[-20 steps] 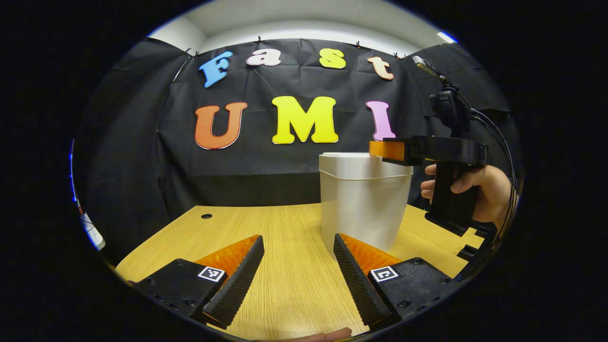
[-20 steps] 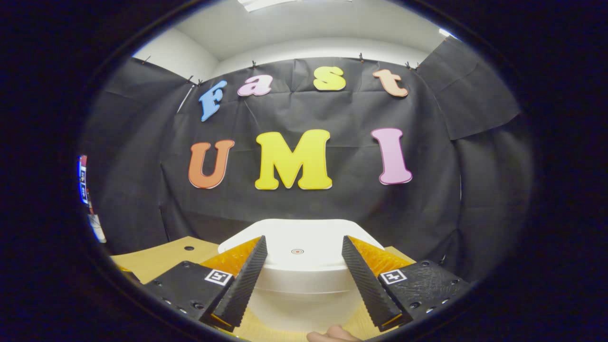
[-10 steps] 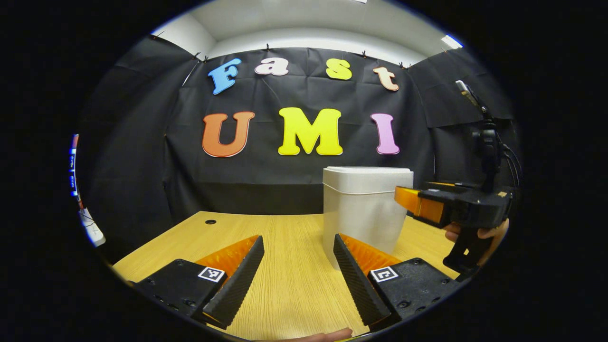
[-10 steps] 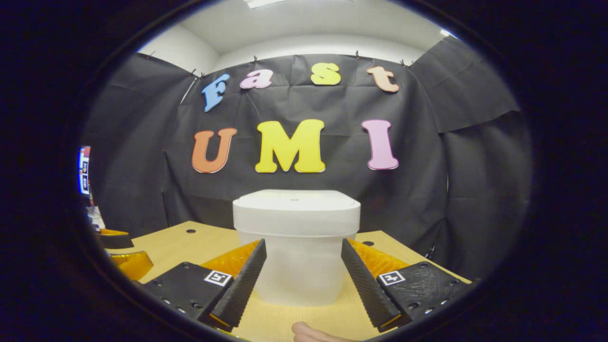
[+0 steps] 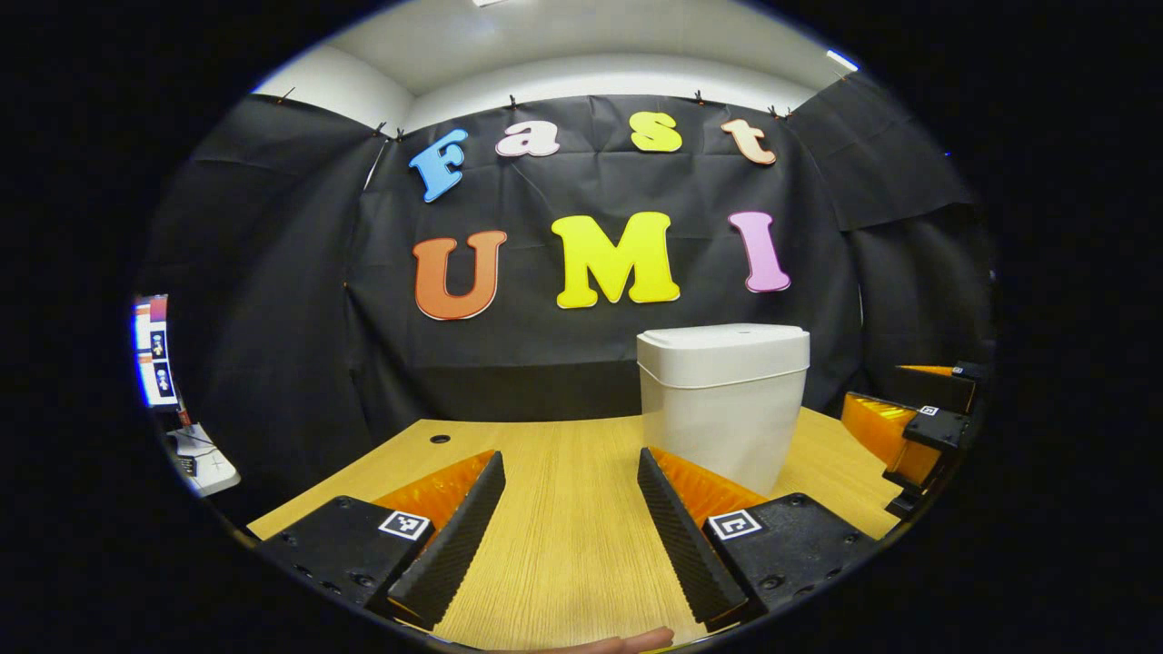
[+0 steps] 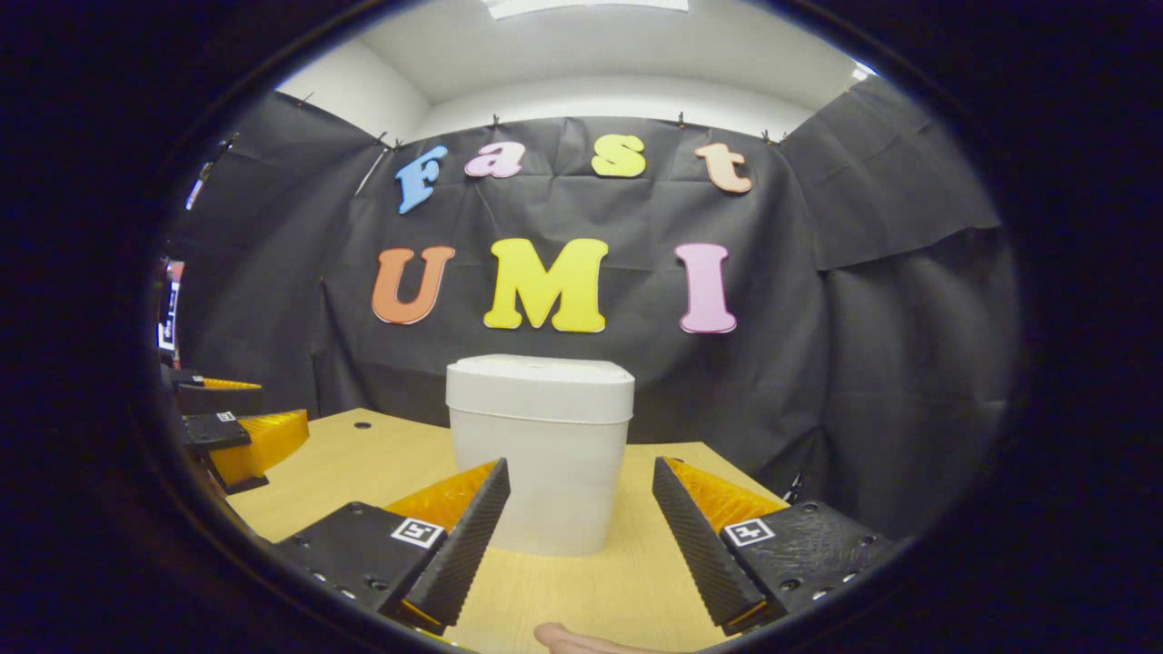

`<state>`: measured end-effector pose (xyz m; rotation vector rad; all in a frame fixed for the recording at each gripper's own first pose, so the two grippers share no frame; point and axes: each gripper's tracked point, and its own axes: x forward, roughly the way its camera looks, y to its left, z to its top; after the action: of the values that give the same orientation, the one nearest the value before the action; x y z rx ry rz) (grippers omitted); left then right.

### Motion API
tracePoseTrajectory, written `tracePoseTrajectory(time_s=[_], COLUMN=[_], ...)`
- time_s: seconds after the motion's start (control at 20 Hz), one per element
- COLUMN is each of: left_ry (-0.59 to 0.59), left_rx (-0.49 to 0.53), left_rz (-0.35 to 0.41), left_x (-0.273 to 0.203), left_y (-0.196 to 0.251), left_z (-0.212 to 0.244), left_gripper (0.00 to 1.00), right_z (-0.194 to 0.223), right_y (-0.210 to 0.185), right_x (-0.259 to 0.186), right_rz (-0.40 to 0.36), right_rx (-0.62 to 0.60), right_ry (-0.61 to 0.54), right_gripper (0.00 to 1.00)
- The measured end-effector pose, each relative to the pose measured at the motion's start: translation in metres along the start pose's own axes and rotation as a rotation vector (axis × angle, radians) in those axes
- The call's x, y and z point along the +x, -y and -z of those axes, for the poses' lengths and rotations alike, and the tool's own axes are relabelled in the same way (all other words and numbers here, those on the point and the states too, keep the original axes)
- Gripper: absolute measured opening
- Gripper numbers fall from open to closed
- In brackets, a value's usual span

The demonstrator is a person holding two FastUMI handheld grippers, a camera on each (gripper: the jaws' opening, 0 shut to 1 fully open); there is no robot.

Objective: Press the lid of the desktop garbage bin to open it, pick up the crumpled paper on the desktop and throw it into the bin, then pick up the pop can on the desktop and drop it into the bin, and finally close the garbage bin lid.

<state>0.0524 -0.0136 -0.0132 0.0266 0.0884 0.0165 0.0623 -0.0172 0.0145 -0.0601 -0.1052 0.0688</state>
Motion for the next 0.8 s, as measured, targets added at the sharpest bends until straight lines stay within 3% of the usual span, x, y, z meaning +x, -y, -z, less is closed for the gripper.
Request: tracePoseTrajectory(time_s=[0.25,0.45,0.55,0.8], left_ry=[0.010,0.010,0.020,0.092], left_rx=[-0.015,-0.022,0.004,0.046], left_rz=[-0.017,-0.002,0.038,0.018], left_x=[-0.016,-0.031,-0.037,-0.053], left_y=[0.004,0.013,0.028,0.027], left_z=[-0.006,-0.003,-0.005,-0.021], left_gripper=[0.95,0.95,0.95,0.94], right_z=[0.001,-0.001,-0.004,-0.018], right_y=[0.006,-0.011,-0.003,-0.006], right_x=[-0.011,-0.031,-0.038,-0.060], right_rz=[-0.043,-0.127,-0.107,-0.064], right_rx=[0.011,0.046,0.000,-0.069], right_ry=[-0.029,-0.065,-0.051,0.023], right_gripper=[0.96,0.96,0.96,0.96])
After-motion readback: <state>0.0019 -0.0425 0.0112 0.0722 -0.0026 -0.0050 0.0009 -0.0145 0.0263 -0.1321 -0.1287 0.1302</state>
